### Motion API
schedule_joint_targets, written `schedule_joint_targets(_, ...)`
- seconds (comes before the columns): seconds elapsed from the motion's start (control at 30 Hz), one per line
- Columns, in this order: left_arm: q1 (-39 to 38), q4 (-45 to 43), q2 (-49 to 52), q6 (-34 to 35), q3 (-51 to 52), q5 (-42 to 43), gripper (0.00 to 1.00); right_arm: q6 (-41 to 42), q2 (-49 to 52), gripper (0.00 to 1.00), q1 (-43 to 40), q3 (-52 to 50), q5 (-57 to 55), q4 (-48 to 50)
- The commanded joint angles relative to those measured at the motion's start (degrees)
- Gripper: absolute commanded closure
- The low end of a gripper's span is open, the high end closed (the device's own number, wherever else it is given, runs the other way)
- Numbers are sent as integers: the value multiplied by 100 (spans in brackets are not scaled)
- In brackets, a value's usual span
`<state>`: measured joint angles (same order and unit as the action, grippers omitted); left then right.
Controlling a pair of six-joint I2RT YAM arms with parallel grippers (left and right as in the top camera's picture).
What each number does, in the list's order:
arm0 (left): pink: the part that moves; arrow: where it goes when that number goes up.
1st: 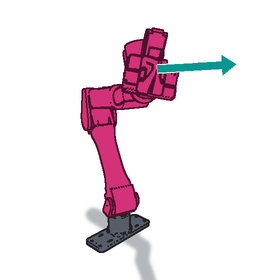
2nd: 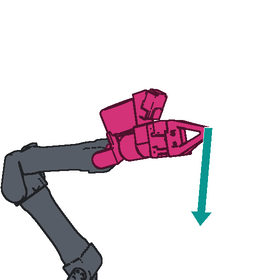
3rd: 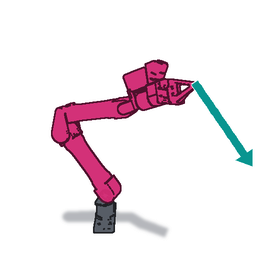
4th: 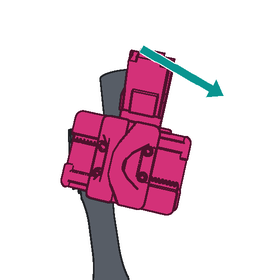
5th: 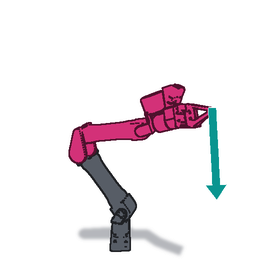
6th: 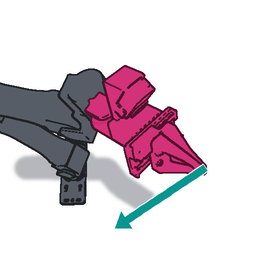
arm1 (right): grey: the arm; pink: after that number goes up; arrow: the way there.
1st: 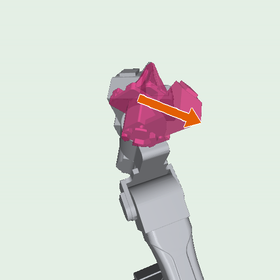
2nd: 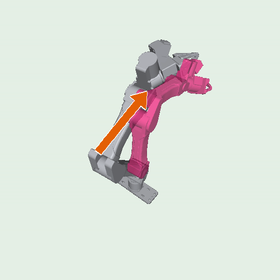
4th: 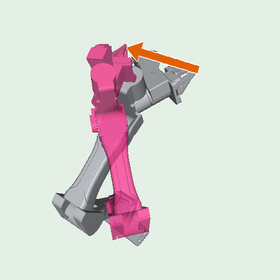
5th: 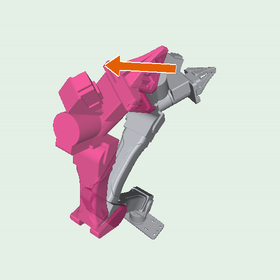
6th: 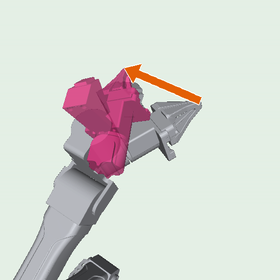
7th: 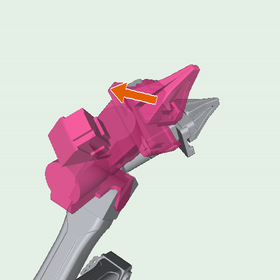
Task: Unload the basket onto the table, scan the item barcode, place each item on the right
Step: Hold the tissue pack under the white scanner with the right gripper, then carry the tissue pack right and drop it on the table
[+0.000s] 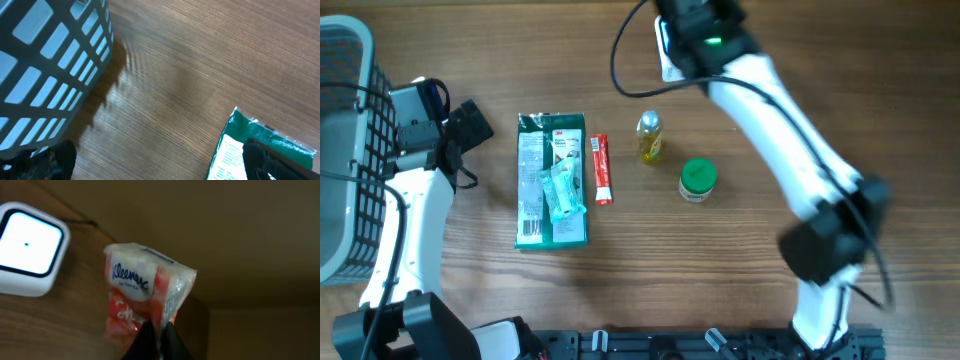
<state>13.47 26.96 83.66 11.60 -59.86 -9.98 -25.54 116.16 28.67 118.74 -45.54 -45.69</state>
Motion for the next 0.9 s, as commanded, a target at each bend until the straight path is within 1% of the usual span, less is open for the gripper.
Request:
schedule_joint_targets(0.0, 26, -13, -72, -70, -63, 11, 0, 1867, -857, 95, -435, 83, 1342, -1434)
schedule_joint_targets(0.03, 26, -13, -72, -70, -63, 11, 0, 2201, -953, 95, -581, 83, 1882, -1930)
schedule_joint_targets(0.07, 26, -13, -72, -70, -63, 11, 0, 2555, -1001, 92, -837, 83, 2658, -2583)
schedule_joint_targets(0.13, 26, -13, -72, -70, -63, 11, 0, 2879, -953, 89, -1296, 9, 3595, -3493)
schedule_joint_targets(0.17, 26, -13, -72, -70, -63, 11, 0, 2953, -949, 91, -1480, -122, 3770, -3773)
schedule_joint_targets(0.23, 26, -13, -72, -68, -63, 11, 0, 3230, -949, 96, -1832, -581, 3751, -4098)
schedule_joint_targets(0.27, 26, -13, -72, -70, -63, 11, 0, 3322, -949, 95, -2011, -907, 3748, -4138)
schedule_joint_targets(0.3, 26, -13, -72, -70, -63, 11, 0, 3351, -949, 96, -2218, -1425, 3746, -3998)
schedule_joint_targets(0.4, 26, -13, -72, -70, -63, 11, 0, 3344, -949, 95, -2533, -2317, 3744, -3438)
schedule_joint_targets(0.5, 26, -13, -72, -70, -63, 11, 0, 3333, -949, 94, -2970, -3506, 3615, -2334)
schedule_joint_targets(0.53, 26, -13, -72, -68, -63, 11, 0, 3318, -949, 85, -3082, -3821, 3617, -1998)
schedule_joint_targets(0.57, 26, -13, -72, -70, -63, 11, 0, 3311, -949, 71, -3193, -4122, 3617, -1668)
schedule_joint_targets(0.63, 26, -13, -72, -70, -63, 11, 0, 3287, -949, 53, -3329, -4371, 3622, -1399)
schedule_joint_targets(0.67, 26, -13, -72, -70, -63, 11, 0, 3233, -949, 51, -3366, -4369, 3624, -1381)
schedule_joint_targets(0.7, 26, -13, -72, -70, -63, 11, 0, 3099, -962, 46, -3379, -4332, 3670, -1388)
schedule_joint_targets(0.77, 26, -13, -72, -70, -63, 11, 0, 2865, -1010, 42, -3368, -4000, 3849, -1657)
schedule_joint_targets(0.8, 26, -13, -72, -70, -63, 11, 0, 2870, -1045, 41, -3355, -3797, 4092, -1871)
schedule_joint_targets(0.87, 26, -13, -72, -70, -63, 11, 0, 2872, -1156, 37, -3333, -3418, 4935, -2284)
